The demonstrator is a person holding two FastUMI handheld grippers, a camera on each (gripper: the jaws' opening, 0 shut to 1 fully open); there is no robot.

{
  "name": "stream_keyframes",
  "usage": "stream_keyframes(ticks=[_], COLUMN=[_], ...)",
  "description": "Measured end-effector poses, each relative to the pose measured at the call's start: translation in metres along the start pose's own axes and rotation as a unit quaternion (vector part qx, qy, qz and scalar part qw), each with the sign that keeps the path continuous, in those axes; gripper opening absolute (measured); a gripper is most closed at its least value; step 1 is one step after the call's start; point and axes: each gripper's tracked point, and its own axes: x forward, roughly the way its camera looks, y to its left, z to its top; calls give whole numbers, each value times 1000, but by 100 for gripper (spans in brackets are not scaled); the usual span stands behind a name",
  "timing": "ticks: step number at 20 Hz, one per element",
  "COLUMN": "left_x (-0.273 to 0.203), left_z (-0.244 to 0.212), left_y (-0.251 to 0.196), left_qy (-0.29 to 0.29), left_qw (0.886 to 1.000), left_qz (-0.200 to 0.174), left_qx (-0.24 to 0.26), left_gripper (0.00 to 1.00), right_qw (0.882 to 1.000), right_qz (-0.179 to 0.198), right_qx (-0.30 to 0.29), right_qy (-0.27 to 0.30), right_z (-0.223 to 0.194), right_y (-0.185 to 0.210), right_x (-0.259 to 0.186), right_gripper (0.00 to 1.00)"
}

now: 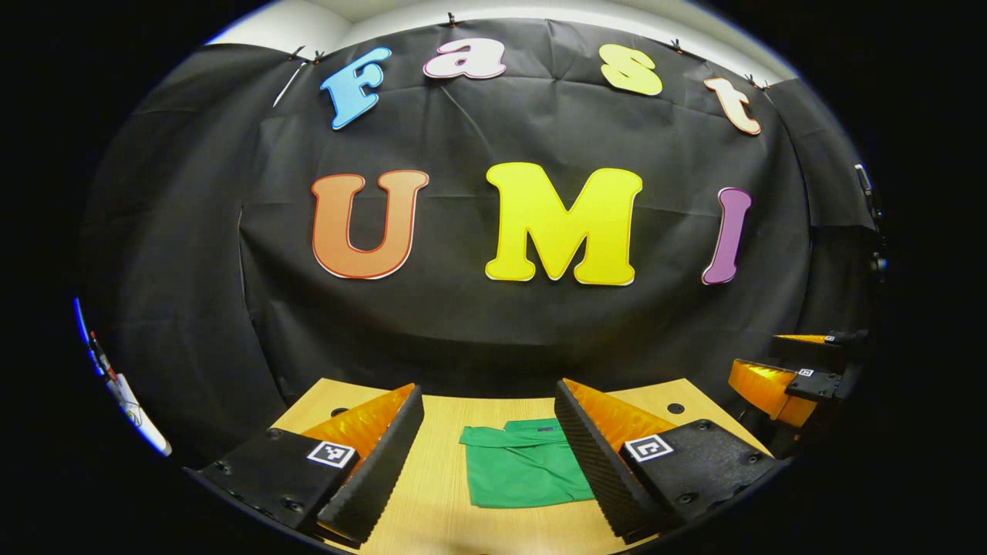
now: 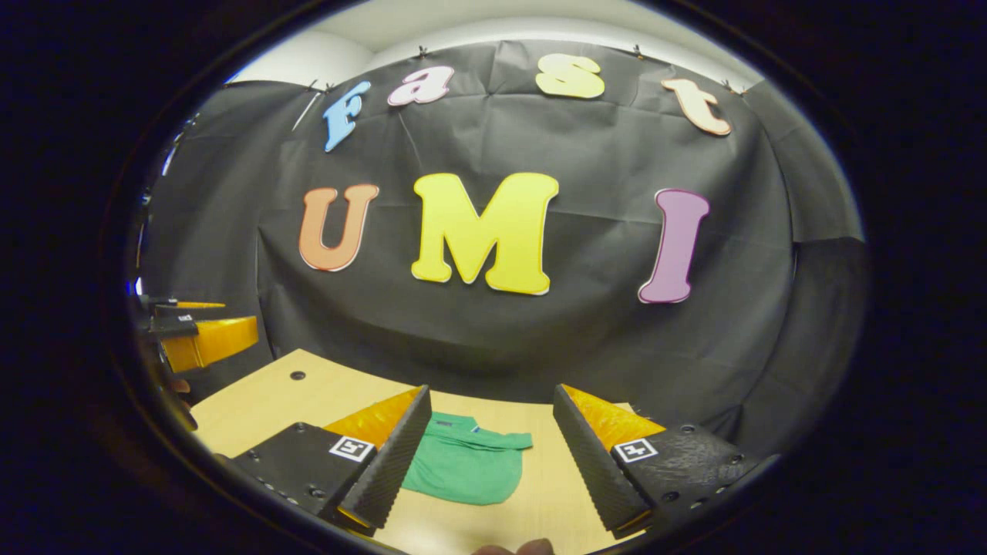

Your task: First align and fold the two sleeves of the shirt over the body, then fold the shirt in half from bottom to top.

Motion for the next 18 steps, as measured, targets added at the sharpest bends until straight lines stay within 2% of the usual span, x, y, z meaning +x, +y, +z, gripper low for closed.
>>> stream_keyframes(ticks=[4, 10, 18], left_x=[-12, -26, -30], left_z=[0, 0, -3], left_y=[8, 20, 19], left_qy=[-4, -8, -3], left_qw=[1000, 1000, 1000], left_qz=[8, 19, 8], left_qx=[0, -3, 5], left_gripper=[100, 100, 100], right_qw=[1000, 1000, 1000], right_qz=[14, 10, 5], right_qx=[-1, 2, -8], right_qy=[-5, -3, -9], right_z=[-2, -5, -3], right_y=[16, 21, 27], right_x=[-19, -27, -33], right_gripper=[97, 97, 97])
